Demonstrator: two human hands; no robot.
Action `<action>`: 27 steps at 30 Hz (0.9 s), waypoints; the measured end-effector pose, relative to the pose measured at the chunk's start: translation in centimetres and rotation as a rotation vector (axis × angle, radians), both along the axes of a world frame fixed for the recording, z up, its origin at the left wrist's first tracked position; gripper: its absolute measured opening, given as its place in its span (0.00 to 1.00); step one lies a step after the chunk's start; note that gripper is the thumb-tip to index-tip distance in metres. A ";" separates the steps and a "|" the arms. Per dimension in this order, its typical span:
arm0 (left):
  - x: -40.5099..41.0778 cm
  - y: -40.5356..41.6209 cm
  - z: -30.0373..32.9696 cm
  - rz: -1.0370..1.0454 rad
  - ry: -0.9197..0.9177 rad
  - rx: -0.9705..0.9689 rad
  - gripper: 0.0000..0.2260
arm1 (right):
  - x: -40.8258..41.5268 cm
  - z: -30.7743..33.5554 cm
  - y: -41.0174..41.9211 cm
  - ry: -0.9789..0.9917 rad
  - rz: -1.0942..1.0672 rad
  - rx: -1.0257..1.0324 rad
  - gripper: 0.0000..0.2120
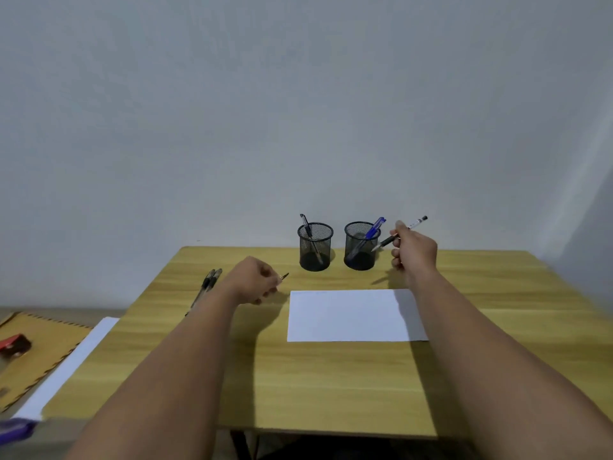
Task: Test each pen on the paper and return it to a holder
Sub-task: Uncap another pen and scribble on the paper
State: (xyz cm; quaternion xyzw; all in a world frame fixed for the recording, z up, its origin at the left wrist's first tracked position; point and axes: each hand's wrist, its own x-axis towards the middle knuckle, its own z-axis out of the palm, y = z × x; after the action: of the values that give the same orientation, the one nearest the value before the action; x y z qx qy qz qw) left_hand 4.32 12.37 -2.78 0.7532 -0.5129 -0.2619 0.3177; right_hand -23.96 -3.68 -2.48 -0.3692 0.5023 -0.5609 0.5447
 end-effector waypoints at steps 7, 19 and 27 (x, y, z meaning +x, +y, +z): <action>0.2 -1.0 -4.8 0.152 -0.587 -0.071 0.09 | 2.5 -3.0 1.9 0.061 0.086 -0.103 0.09; -0.1 -1.2 -8.1 0.085 -0.697 -0.314 0.16 | 6.1 -8.2 3.5 0.074 0.295 -0.200 0.13; -2.2 0.9 -9.3 -0.205 -0.633 -0.338 0.25 | 6.9 -9.2 3.4 0.085 0.353 -0.226 0.21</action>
State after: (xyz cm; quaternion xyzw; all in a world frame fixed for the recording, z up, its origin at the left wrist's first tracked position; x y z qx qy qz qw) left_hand 2.14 13.28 -12.09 0.6787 -0.6945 0.0419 0.2351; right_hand -17.03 -0.26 -11.67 -0.5336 0.3864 -0.4932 0.5681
